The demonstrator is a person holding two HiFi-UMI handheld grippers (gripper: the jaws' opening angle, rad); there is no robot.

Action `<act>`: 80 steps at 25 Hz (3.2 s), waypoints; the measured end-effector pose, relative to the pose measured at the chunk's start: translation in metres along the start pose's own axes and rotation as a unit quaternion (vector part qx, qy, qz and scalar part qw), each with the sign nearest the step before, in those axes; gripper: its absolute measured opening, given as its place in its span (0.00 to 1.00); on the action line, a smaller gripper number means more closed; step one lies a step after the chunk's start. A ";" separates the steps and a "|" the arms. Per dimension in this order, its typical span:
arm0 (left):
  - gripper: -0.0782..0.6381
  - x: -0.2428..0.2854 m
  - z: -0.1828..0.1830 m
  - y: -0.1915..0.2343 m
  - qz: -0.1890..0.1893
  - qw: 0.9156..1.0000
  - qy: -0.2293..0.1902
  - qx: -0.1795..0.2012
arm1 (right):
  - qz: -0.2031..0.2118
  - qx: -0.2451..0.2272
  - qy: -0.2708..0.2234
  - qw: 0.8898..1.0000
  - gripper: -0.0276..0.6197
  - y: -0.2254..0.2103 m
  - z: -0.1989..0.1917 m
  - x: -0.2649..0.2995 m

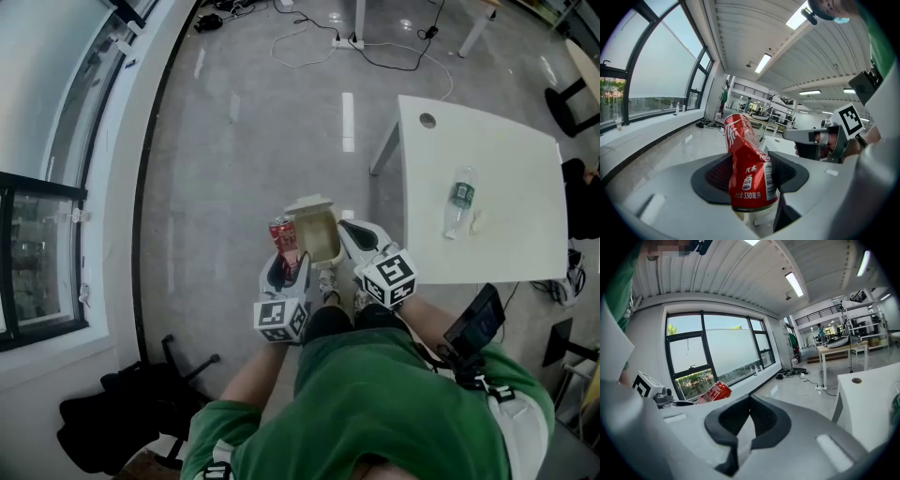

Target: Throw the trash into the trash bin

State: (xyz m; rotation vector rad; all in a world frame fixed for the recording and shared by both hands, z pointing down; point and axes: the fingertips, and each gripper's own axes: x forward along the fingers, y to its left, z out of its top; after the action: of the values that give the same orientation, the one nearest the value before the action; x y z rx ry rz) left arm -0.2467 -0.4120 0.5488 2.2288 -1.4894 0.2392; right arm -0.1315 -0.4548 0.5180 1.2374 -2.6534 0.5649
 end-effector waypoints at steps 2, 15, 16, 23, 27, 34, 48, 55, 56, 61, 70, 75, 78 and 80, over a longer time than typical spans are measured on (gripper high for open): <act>0.45 0.007 -0.011 0.009 -0.001 1.000 0.016 0.003 | -0.007 0.005 0.014 1.000 0.05 -0.004 -0.011 0.010; 0.45 0.053 -0.101 0.040 -0.015 0.993 0.114 0.005 | -0.026 0.026 0.100 0.994 0.05 -0.026 -0.097 0.059; 0.45 0.057 -0.109 0.040 -0.017 0.993 0.120 0.005 | -0.027 0.027 0.108 0.993 0.05 -0.028 -0.107 0.062; 0.45 0.087 -0.159 0.045 -0.030 0.988 0.152 0.027 | -0.032 0.036 0.147 0.988 0.05 -0.042 -0.167 0.082; 0.45 0.101 -0.183 0.050 -0.034 0.984 0.166 0.047 | -0.031 0.041 0.167 0.985 0.05 -0.046 -0.197 0.089; 0.45 0.114 -0.239 0.063 -0.043 0.977 0.205 0.051 | -0.034 0.041 0.208 0.977 0.05 -0.058 -0.262 0.105; 0.45 0.154 -0.341 0.095 -0.052 0.963 0.259 0.046 | -0.062 0.048 0.259 0.963 0.05 -0.087 -0.367 0.141; 0.45 0.174 -0.378 0.104 -0.051 0.958 0.278 0.042 | -0.072 0.054 0.274 0.958 0.05 -0.093 -0.404 0.160; 0.45 0.178 -0.381 0.104 -0.053 0.958 0.279 0.041 | -0.070 0.052 0.276 0.957 0.05 -0.093 -0.409 0.163; 0.45 0.191 -0.405 0.107 -0.057 0.951 0.303 0.030 | -0.066 0.049 0.290 0.953 0.05 -0.094 -0.430 0.170; 0.45 0.212 -0.428 0.107 -0.054 0.937 0.343 0.029 | -0.075 0.045 0.302 0.949 0.05 -0.110 -0.449 0.174; 0.46 0.218 -0.440 0.108 -0.033 0.921 0.386 0.042 | -0.075 0.045 0.302 0.949 0.05 -0.112 -0.453 0.177; 0.47 0.218 -0.440 0.108 -0.033 0.920 0.388 0.049 | -0.077 0.046 0.302 0.949 0.05 -0.112 -0.453 0.176; 0.47 0.217 -0.439 0.108 -0.034 0.920 0.386 0.051 | -0.078 0.045 0.302 0.949 0.05 -0.113 -0.452 0.174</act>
State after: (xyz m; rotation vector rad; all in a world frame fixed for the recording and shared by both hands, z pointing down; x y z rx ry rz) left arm -0.2133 -0.4278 1.0495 1.8918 -0.9697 1.0532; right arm -0.1642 -0.4626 1.0146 1.0623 -2.0232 0.8802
